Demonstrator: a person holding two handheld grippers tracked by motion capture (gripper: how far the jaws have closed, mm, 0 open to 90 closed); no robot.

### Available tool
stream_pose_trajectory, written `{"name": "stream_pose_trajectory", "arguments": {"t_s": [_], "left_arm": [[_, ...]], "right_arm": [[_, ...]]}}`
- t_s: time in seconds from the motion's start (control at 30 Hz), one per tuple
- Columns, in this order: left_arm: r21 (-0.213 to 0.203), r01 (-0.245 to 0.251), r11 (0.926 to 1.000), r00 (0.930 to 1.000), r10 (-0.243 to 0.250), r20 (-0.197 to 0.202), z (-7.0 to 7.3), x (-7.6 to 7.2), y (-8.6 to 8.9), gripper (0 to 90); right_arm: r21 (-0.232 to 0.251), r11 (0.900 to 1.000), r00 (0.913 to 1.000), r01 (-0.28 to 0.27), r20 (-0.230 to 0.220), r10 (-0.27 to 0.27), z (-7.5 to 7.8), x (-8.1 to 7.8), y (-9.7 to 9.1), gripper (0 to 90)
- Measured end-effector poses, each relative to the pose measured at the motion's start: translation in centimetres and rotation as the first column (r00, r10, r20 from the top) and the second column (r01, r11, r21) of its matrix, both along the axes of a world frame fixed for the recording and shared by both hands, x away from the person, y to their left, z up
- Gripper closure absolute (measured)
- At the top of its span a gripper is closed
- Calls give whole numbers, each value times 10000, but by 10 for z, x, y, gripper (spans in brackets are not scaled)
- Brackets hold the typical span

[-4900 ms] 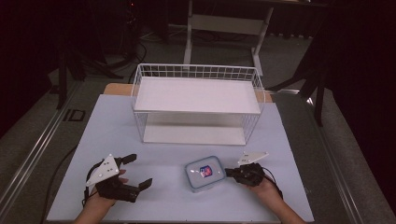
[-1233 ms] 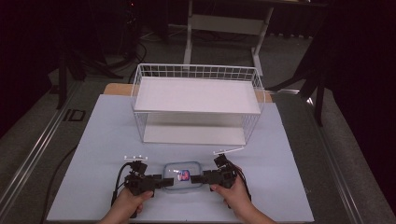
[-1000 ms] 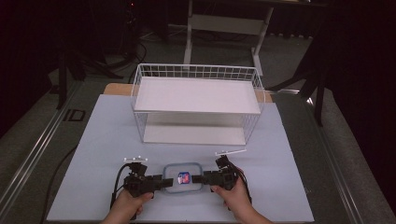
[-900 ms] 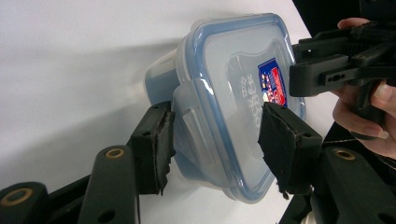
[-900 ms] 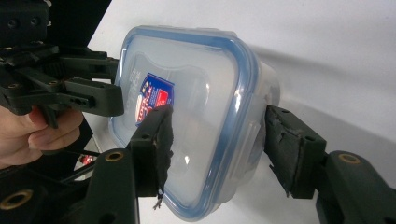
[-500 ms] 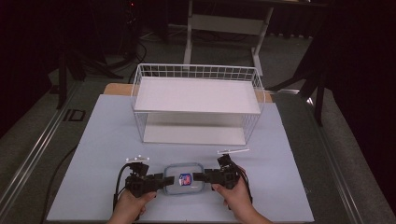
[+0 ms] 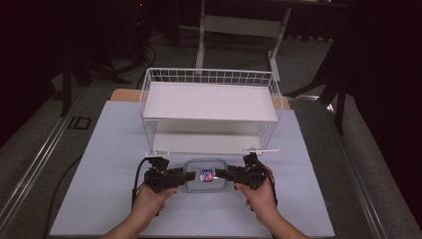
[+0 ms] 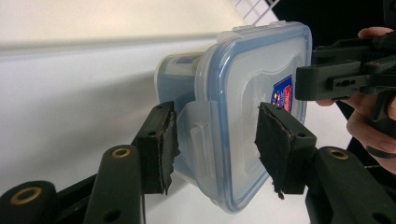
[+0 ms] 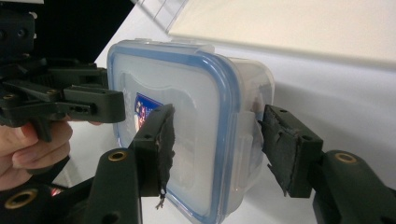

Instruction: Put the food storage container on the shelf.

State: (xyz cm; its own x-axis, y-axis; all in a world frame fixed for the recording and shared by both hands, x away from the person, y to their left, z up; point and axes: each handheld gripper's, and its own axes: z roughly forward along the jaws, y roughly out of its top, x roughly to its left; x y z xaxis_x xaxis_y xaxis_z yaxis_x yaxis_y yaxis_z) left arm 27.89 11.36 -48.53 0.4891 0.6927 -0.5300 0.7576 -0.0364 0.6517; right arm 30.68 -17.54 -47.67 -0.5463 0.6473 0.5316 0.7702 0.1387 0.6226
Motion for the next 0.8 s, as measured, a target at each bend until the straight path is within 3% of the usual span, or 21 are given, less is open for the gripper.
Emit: {"name": "stream_pose_trajectory", "arguments": {"t_s": [0.23,0.63,0.8], "left_arm": [[122,-50,9999,9992,45,397,1,13,-9,495],[76,-46,10000,9987,42,507,-7,44,-11,495],[99,46,9999,9969,-54,789,-9,55,-11,495]], "right_arm": [[196,9993,9992,304,264,-309,-1,12,-9,445],[16,9979,9956,647,684,-647,-5,38,-8,433],[150,9964,9936,831,750,-840,-7,45,-8,433]]}}
